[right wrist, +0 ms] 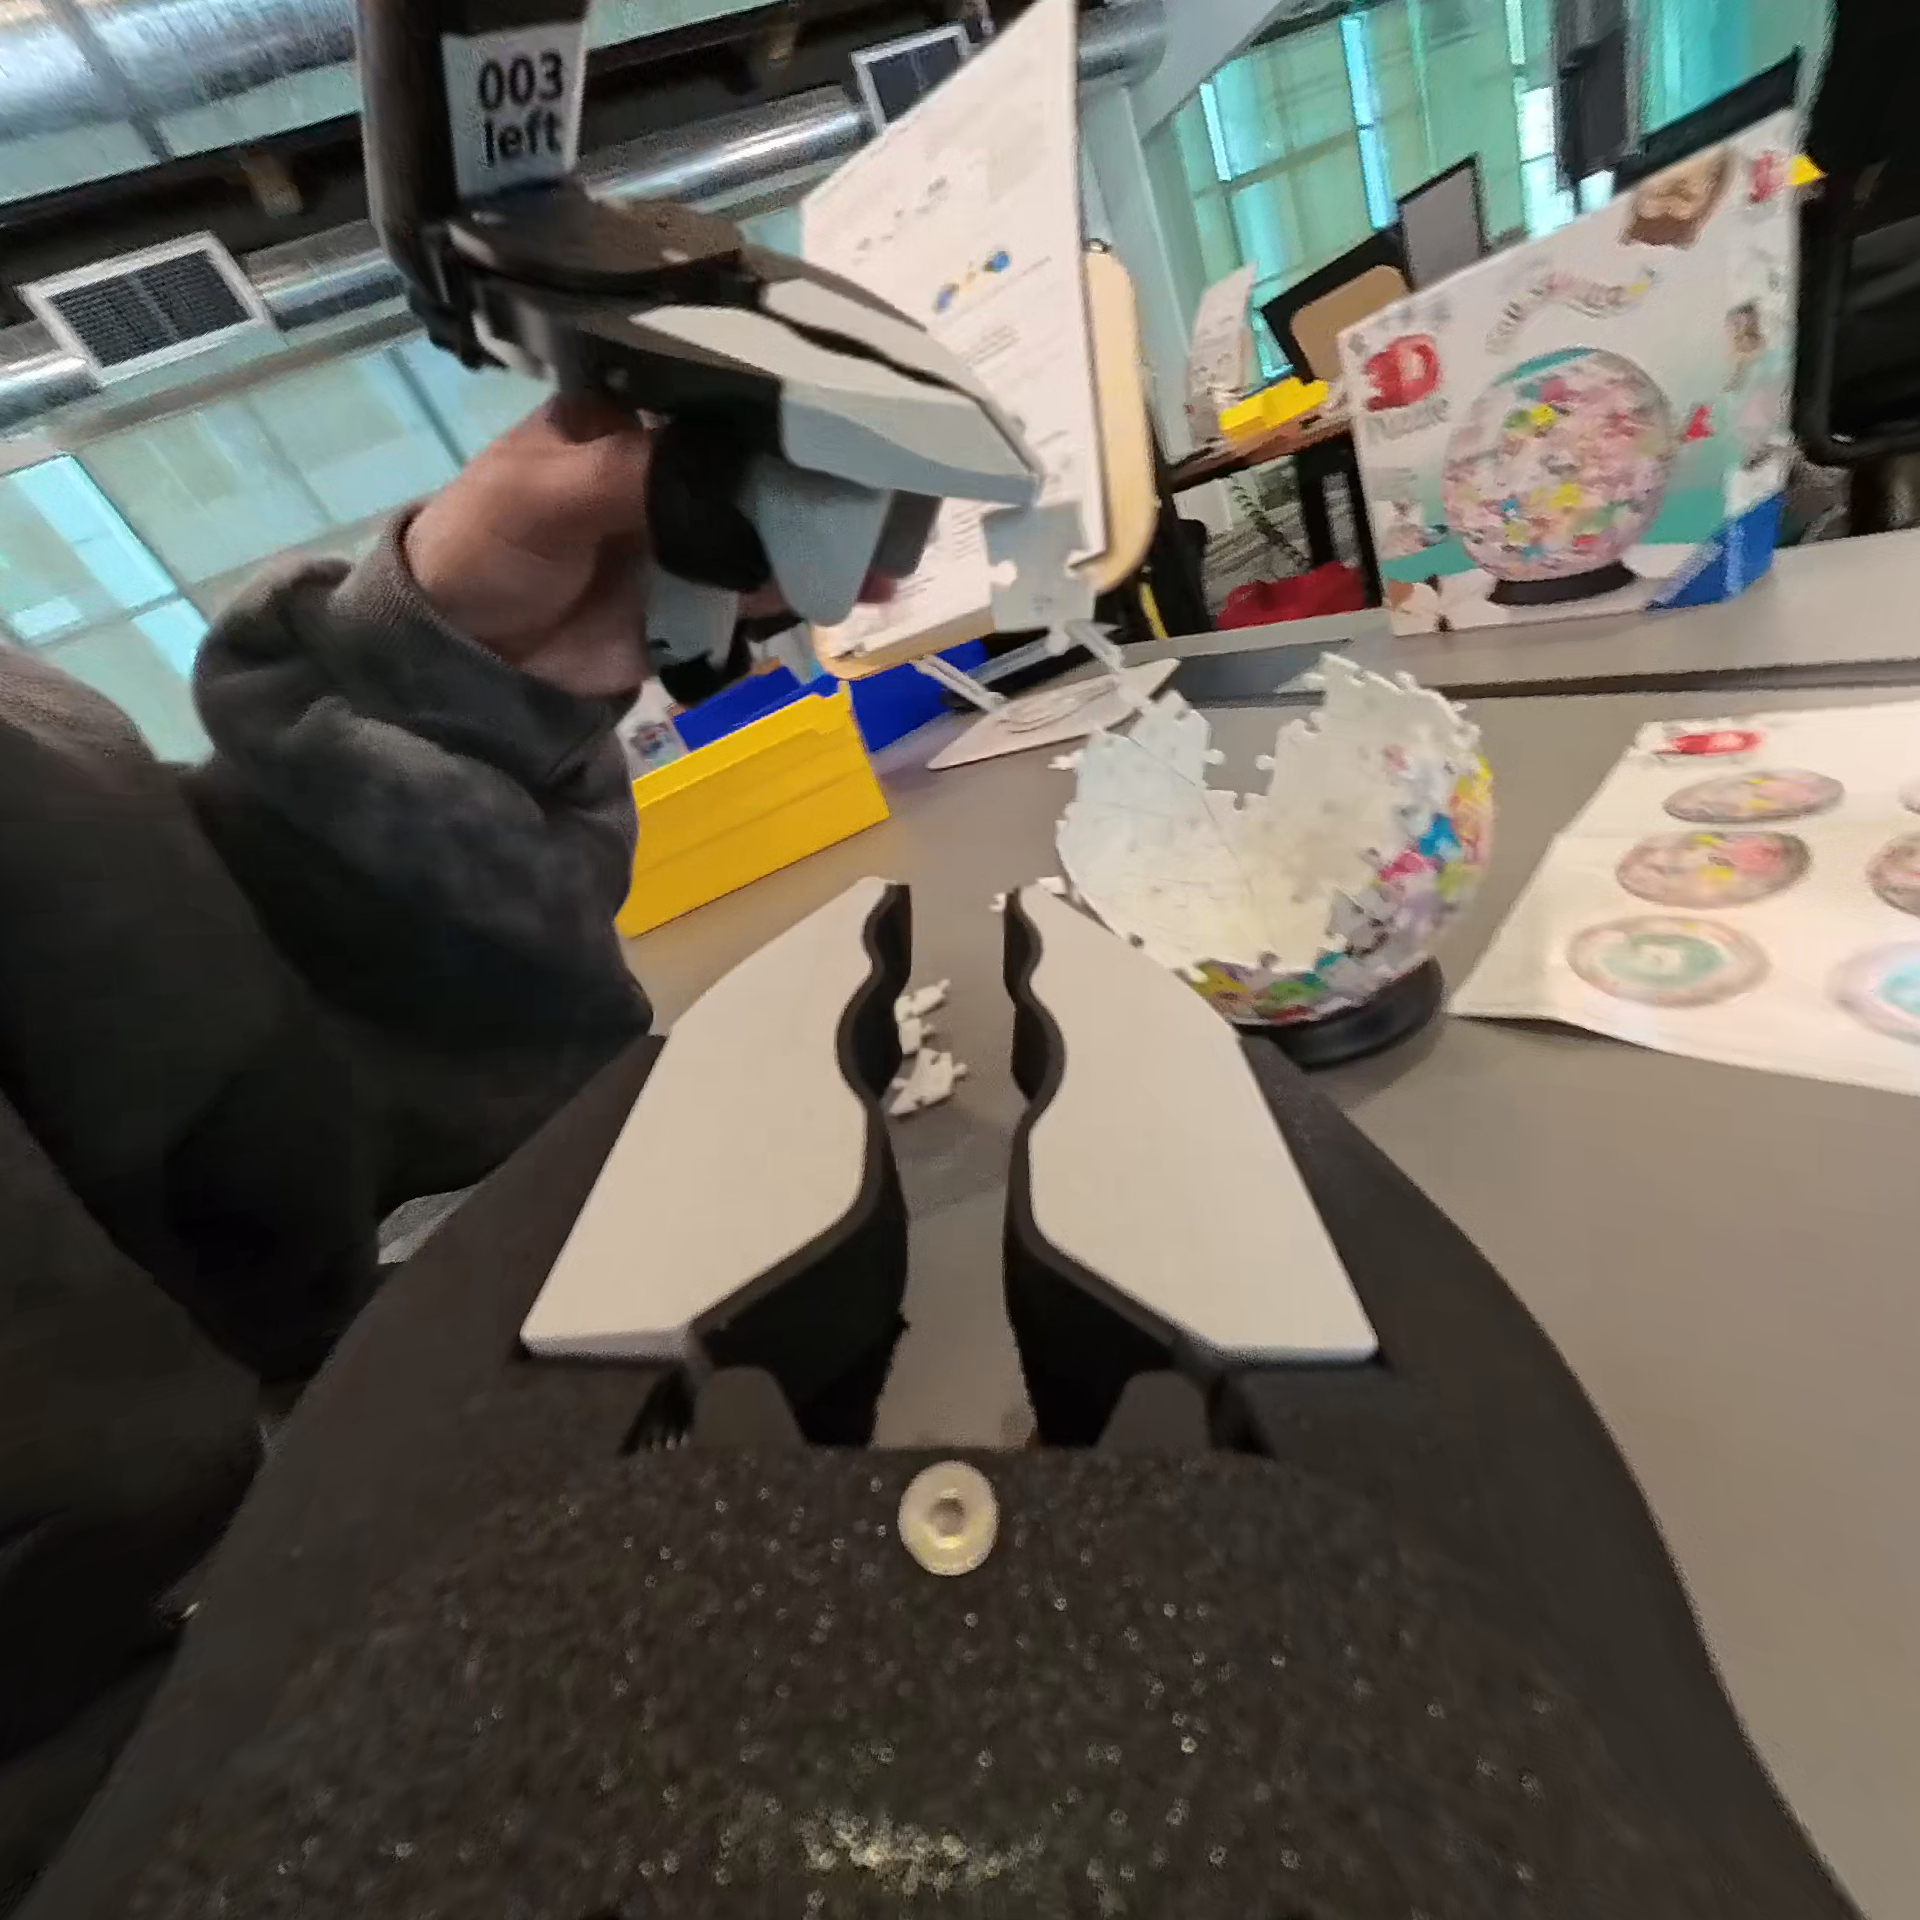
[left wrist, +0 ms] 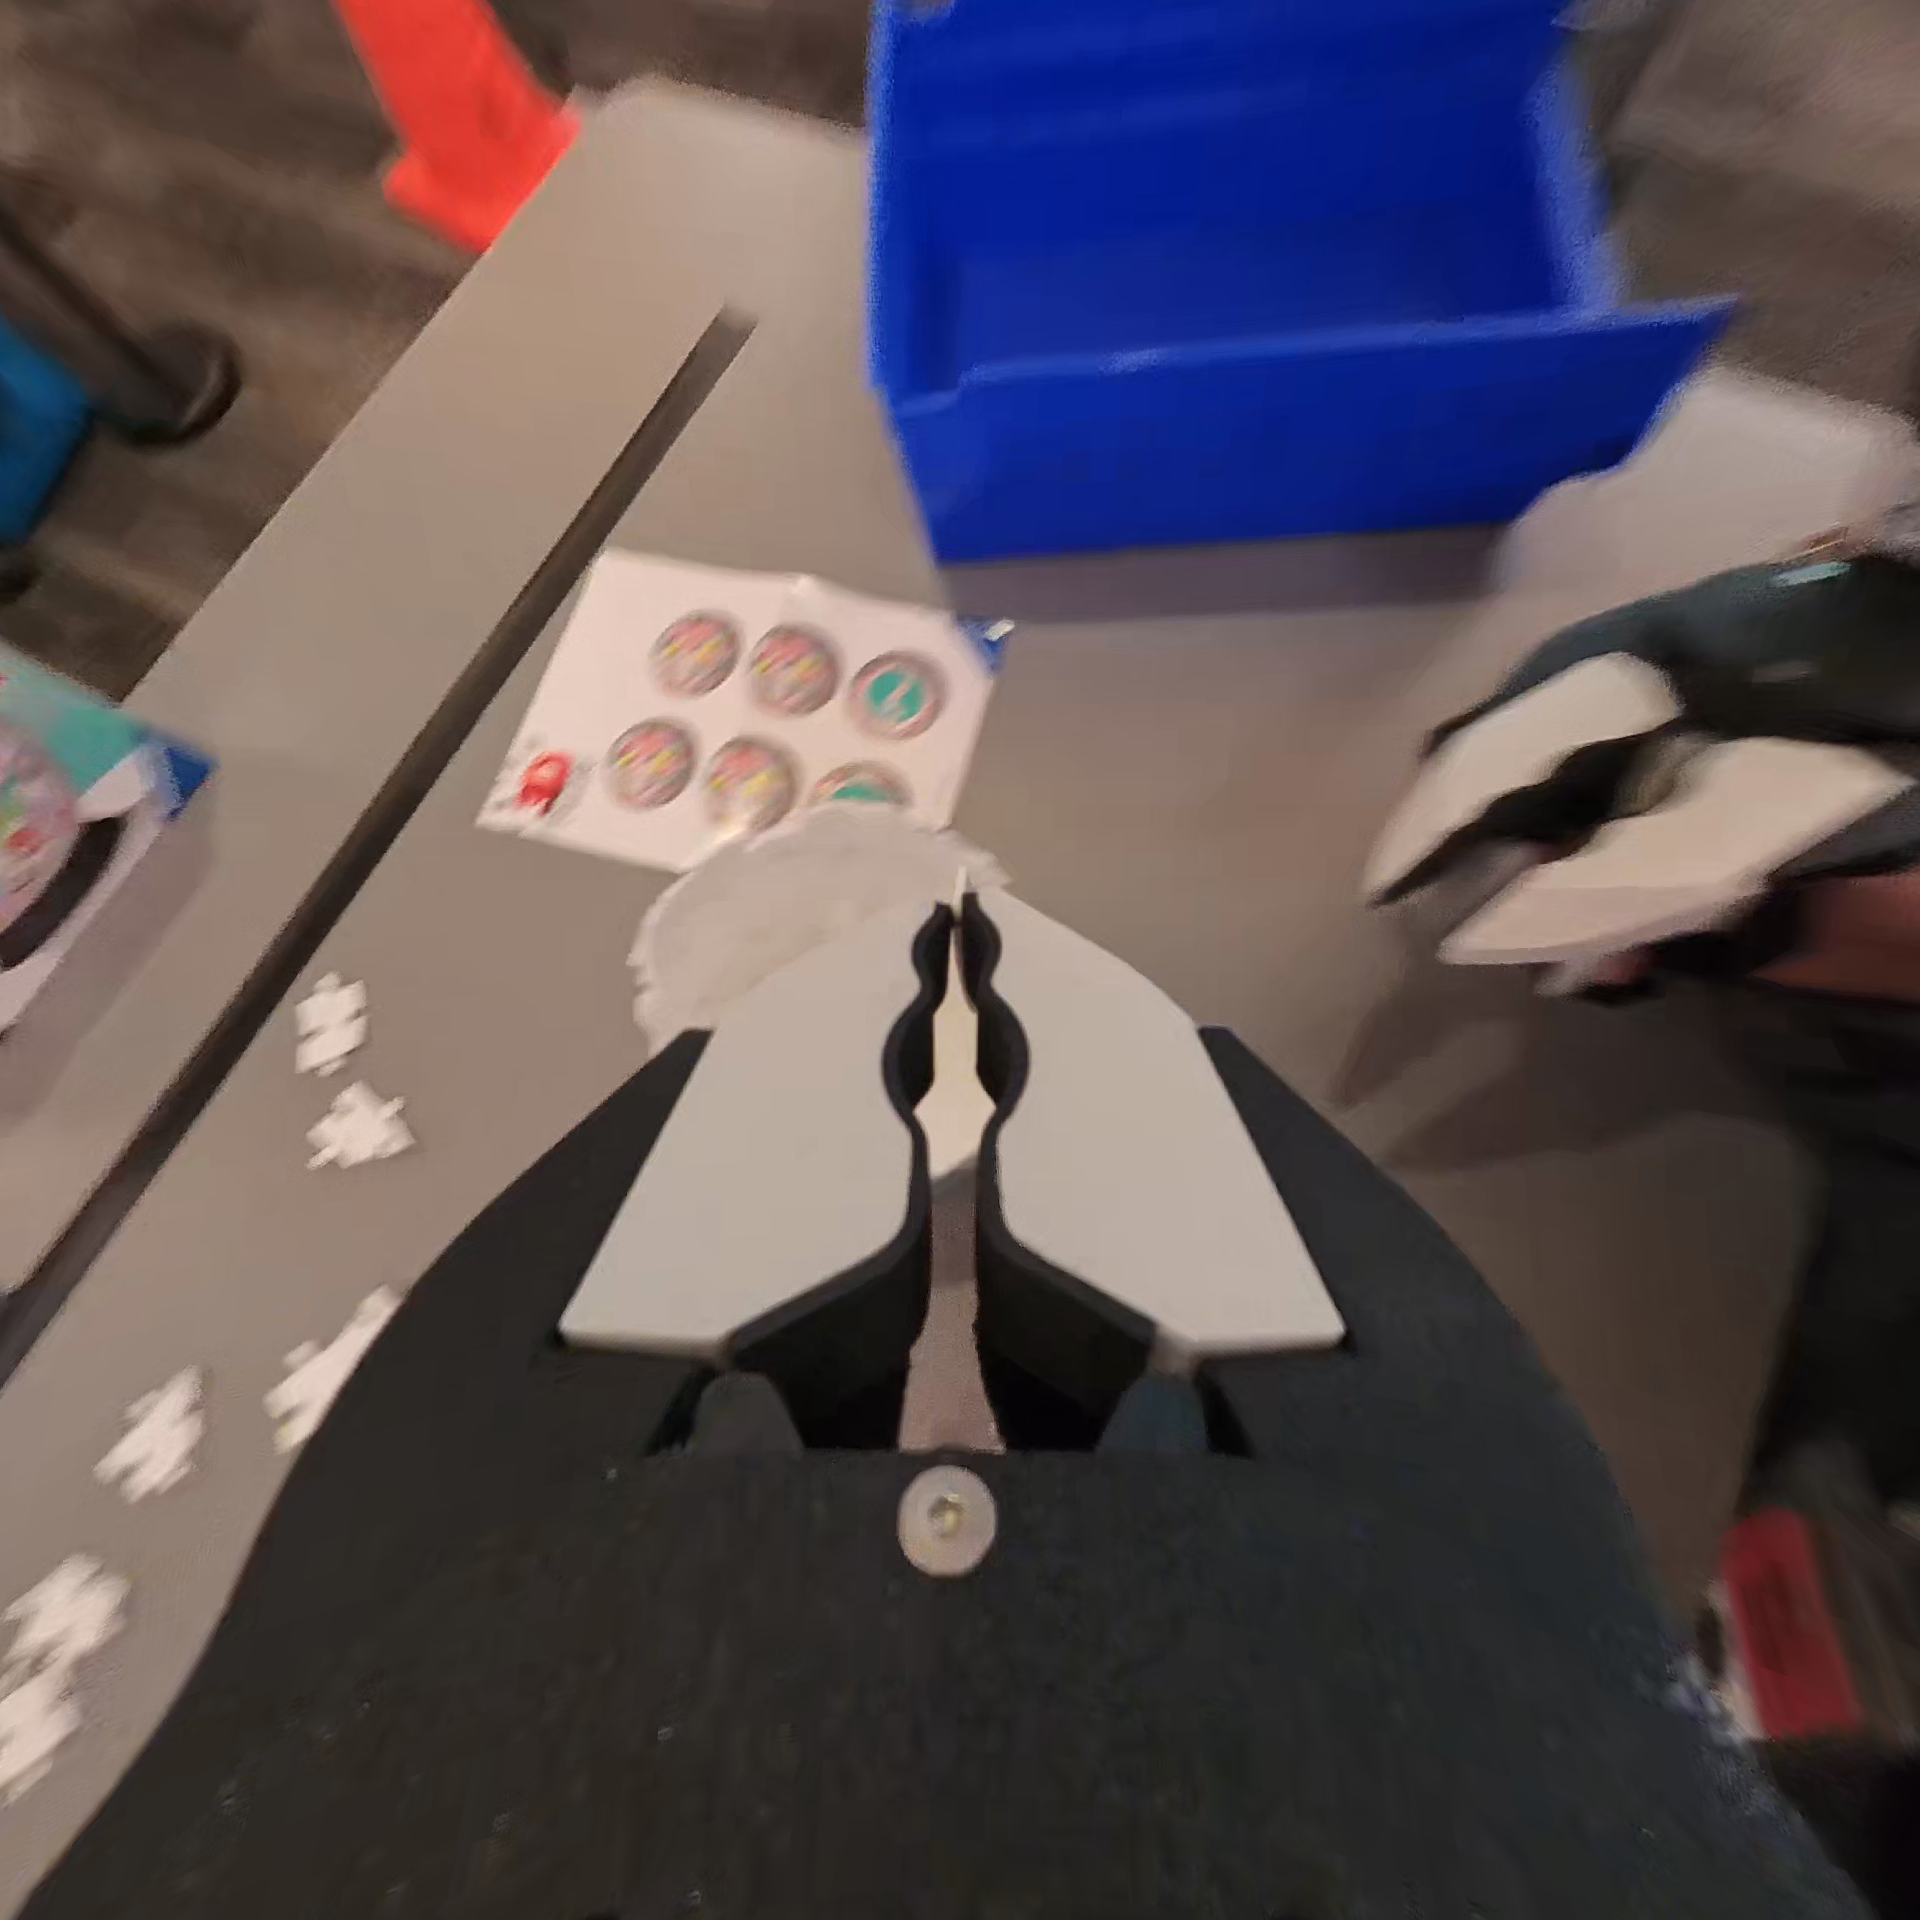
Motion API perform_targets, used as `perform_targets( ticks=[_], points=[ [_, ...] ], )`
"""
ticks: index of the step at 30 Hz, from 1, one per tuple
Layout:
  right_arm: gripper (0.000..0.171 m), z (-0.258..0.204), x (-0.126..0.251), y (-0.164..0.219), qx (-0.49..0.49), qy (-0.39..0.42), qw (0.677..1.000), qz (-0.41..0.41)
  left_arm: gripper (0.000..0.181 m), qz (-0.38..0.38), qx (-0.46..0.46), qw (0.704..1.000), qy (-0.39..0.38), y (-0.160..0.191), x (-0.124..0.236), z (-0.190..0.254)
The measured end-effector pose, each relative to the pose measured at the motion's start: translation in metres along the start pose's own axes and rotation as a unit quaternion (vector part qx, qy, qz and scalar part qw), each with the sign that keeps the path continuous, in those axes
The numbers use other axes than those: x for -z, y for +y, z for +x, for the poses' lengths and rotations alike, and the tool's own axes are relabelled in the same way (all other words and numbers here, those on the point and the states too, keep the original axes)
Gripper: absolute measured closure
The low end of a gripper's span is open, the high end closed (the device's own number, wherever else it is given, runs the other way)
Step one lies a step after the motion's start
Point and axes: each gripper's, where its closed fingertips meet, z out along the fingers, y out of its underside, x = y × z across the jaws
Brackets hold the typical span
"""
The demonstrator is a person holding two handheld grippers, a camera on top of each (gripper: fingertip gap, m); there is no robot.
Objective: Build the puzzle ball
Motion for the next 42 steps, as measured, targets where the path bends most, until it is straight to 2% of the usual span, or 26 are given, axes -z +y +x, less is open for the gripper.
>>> perform_targets(
  ticks=[4, 6, 9, 13, 17, 21, 24, 27, 30, 32, 35, 38, 42],
  points=[
    [0.156, -0.025, -0.017, -0.010, -0.028, -0.079, 0.996, 0.004, 0.180, 0.127, 0.055, 0.986, 0.092, -0.011, 0.032, 0.044],
    [0.158, -0.043, -0.023, -0.020, -0.074, -0.129, 0.988, 0.040, 0.180, 0.166, 0.074, 0.978, 0.101, -0.007, 0.042, 0.051],
    [0.158, -0.060, -0.035, -0.024, -0.115, -0.157, 0.979, 0.065, 0.180, 0.198, 0.105, 0.967, 0.123, 0.004, 0.052, 0.059],
    [0.161, -0.072, -0.050, -0.024, -0.124, -0.154, 0.978, 0.068, 0.180, 0.228, 0.137, 0.952, 0.150, 0.020, 0.066, 0.068],
    [0.168, -0.083, -0.064, -0.012, -0.103, -0.152, 0.983, 0.019, 0.180, 0.241, 0.150, 0.948, 0.146, 0.036, 0.076, 0.068],
    [0.169, -0.079, -0.077, 0.001, -0.080, -0.117, 0.989, -0.040, 0.179, 0.244, 0.119, 0.958, 0.096, 0.052, 0.076, 0.058],
    [0.169, -0.074, -0.084, 0.004, -0.073, -0.085, 0.993, -0.046, 0.178, 0.246, 0.120, 0.959, 0.074, 0.060, 0.074, 0.050],
    [0.169, -0.050, -0.079, -0.004, -0.106, -0.036, 0.994, -0.008, 0.170, 0.227, 0.144, 0.960, 0.078, 0.074, 0.070, 0.044],
    [0.169, 0.005, -0.055, -0.014, -0.078, 0.048, 0.996, -0.009, 0.162, 0.193, 0.173, 0.964, 0.050, 0.097, 0.054, 0.027],
    [0.169, 0.056, -0.034, -0.023, -0.007, 0.129, 0.991, -0.043, 0.161, 0.170, 0.194, 0.966, 0.031, 0.108, 0.040, 0.013],
    [0.169, 0.115, -0.021, -0.025, 0.072, 0.200, 0.969, -0.124, 0.140, 0.153, 0.214, 0.965, -0.016, 0.111, 0.020, -0.010],
    [0.169, 0.145, -0.036, -0.023, 0.127, 0.204, 0.956, -0.170, 0.122, 0.140, 0.220, 0.963, -0.064, 0.108, 0.000, -0.026],
    [0.169, 0.147, -0.067, -0.018, 0.182, 0.147, 0.953, -0.195, 0.110, 0.143, 0.223, 0.959, -0.098, 0.107, -0.014, -0.036]
  ],
)
